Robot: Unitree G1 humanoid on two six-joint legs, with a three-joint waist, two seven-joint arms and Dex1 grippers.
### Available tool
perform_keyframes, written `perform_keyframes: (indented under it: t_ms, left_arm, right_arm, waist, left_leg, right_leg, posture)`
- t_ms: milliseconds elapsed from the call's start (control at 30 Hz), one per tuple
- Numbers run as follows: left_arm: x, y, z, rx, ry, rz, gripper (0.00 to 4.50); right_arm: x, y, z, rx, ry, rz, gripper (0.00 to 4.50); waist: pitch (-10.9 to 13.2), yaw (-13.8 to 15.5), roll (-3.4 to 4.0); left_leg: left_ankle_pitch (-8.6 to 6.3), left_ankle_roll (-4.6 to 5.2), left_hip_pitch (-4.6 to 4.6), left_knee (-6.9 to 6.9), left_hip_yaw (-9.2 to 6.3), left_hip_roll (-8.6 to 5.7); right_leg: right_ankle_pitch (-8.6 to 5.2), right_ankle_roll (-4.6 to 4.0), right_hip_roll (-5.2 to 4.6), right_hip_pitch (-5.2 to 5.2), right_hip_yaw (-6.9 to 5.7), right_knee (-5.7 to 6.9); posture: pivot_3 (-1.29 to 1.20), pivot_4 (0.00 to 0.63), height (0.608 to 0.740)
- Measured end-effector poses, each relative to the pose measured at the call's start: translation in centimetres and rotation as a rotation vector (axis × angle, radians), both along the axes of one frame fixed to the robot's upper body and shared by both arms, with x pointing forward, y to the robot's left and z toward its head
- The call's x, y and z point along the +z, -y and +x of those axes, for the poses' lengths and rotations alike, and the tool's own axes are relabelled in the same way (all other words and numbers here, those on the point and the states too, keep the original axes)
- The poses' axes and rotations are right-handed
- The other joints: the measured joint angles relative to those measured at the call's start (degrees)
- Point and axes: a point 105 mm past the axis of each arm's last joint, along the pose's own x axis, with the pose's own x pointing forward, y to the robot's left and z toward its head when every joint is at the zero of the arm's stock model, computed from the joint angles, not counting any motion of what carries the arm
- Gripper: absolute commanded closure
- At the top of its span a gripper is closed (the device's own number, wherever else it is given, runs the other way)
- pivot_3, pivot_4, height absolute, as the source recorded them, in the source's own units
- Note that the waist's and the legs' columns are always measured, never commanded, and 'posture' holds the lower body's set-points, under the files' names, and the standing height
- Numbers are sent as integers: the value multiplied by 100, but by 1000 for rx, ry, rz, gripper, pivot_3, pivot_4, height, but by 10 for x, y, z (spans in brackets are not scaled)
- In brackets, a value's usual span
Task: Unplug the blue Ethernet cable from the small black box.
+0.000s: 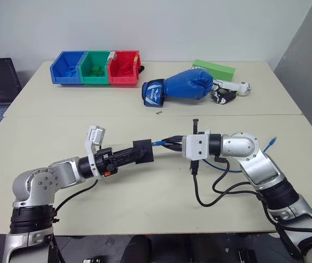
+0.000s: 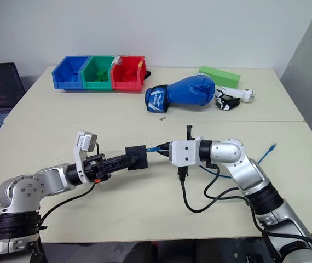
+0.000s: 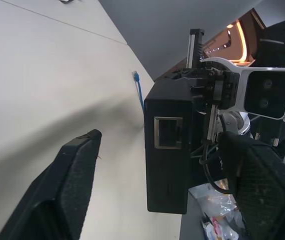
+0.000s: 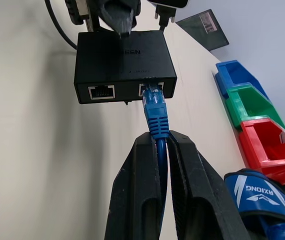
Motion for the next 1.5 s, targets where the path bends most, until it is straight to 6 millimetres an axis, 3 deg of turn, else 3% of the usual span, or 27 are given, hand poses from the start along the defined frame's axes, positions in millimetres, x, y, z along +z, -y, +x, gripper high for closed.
perform_keyframes:
  t_ms: [367,400,433,500,700,867,967,1100,1500]
  left_arm:
    - [1,6,1,-38,12,-1,3682]
    - [1,6,1,-38,16,0,3701]
    - [1,5,1,-37,21,2,3703]
    - [1,5,1,-38,27,2,3703]
    - [-6,0,5,-29,51,100,3703]
    - [-8,2,8,-71,188,223,3703]
    - [-4,11,4,-162,321,284,3703]
    - [3,24,-5,-276,443,318,3704]
    - [6,26,-10,-331,477,320,3704]
  right_arm:
    - [1,1,-1,0,34,-18,4495]
    - [1,1,-1,0,40,-22,4495]
    - [1,1,-1,3,52,-26,3935]
    - [2,1,-2,13,74,-34,3676]
    - [3,4,-15,93,104,-77,2260]
    - [12,13,-26,96,-127,-5,2244]
    - [20,21,-27,49,-396,104,2244]
    - [7,24,-27,-5,-712,185,2244]
    - [-4,20,-26,-34,-933,236,2244]
  waist:
    - [0,1,0]
    - [0,2,0]
    - [0,1,0]
    - [0,1,0]
    - [1,2,-1]
    - [1,18,0]
    - [1,19,-1]
    - [2,15,-1]
    - [3,0,-2]
  left_leg:
    - [1,-2,0,-1,1,-1]
    - [1,-2,0,-1,1,-1]
    - [1,-2,0,-1,1,-1]
    - [1,-2,0,-1,1,-1]
    - [1,-2,-1,-3,1,-3]
    - [2,-3,-5,-4,-3,-2]
    - [2,-3,-5,-5,-5,-1]
    - [1,-2,-8,-9,-3,-1]
    - [0,0,-9,-10,0,-4]
  right_leg:
    - [0,0,0,0,1,-2]
    - [0,0,0,0,1,-2]
    - [0,0,0,-1,1,-2]
    - [0,0,0,-1,1,-2]
    - [0,0,0,0,1,-4]
    - [0,0,-4,1,0,-9]
    - [0,-1,-10,4,2,-11]
    - [0,-1,-9,-1,2,-13]
    - [-1,-1,6,-3,0,-14]
  posture:
    - [0,150,740]
    - [0,150,740]
    - [0,150,740]
    - [0,150,740]
    - [0,150,740]
    - [0,150,740]
    - [0,150,740]
    - [0,150,740]
    - [0,150,740]
